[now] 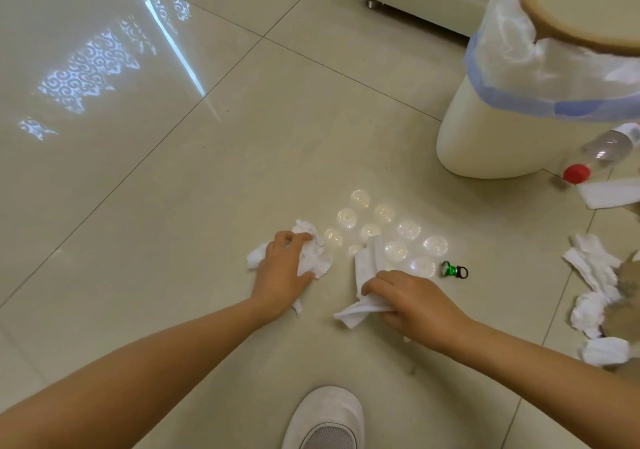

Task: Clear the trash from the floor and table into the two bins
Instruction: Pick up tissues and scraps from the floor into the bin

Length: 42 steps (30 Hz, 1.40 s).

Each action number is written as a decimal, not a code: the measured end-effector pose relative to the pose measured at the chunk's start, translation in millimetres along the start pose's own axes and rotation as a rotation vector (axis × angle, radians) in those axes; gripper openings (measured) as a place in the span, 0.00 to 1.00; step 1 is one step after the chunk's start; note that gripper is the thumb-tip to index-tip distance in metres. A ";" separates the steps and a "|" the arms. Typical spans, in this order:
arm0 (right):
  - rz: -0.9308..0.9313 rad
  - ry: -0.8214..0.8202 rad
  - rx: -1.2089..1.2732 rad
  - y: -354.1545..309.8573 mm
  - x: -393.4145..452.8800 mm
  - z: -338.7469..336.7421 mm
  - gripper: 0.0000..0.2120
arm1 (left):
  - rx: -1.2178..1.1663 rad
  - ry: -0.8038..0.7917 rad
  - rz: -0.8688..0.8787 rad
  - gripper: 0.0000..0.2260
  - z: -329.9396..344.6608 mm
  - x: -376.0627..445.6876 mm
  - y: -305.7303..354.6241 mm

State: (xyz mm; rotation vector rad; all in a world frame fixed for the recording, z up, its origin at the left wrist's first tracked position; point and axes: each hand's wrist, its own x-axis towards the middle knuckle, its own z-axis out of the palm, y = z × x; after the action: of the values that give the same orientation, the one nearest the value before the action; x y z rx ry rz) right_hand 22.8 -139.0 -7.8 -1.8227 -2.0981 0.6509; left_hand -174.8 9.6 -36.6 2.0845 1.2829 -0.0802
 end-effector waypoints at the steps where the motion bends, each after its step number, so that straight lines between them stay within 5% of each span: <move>1: 0.019 -0.005 0.005 1.3 -2.0 -1.9 0.19 | -0.018 -0.025 0.039 0.23 0.6 0.8 0.9; 9: 0.150 0.014 0.034 5.0 -7.4 -32.0 0.13 | -0.311 -0.015 0.112 0.10 -22.1 7.3 41.2; 13: 0.137 0.141 -0.026 3.5 -1.2 -68.0 0.11 | -0.458 0.016 0.163 0.12 -40.4 14.8 75.0; 26: 0.449 1.057 0.091 46.7 37.7 -294.9 0.11 | -0.360 0.227 0.705 0.15 -129.6 77.7 272.7; 34: 0.811 0.857 0.186 100.2 39.5 -329.3 0.30 | -0.341 0.236 0.754 0.14 -147.1 106.8 351.1; 42: 0.796 1.015 0.170 102.6 -2.2 -331.3 0.13 | -0.217 0.168 0.805 0.17 -132.2 127.8 414.5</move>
State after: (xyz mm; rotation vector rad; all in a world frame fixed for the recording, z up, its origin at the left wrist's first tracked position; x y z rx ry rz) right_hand 274.3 -82.1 224.1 -2.1713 -0.6486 -0.0210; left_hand 188.7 66.0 228.5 2.2850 0.4295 0.5700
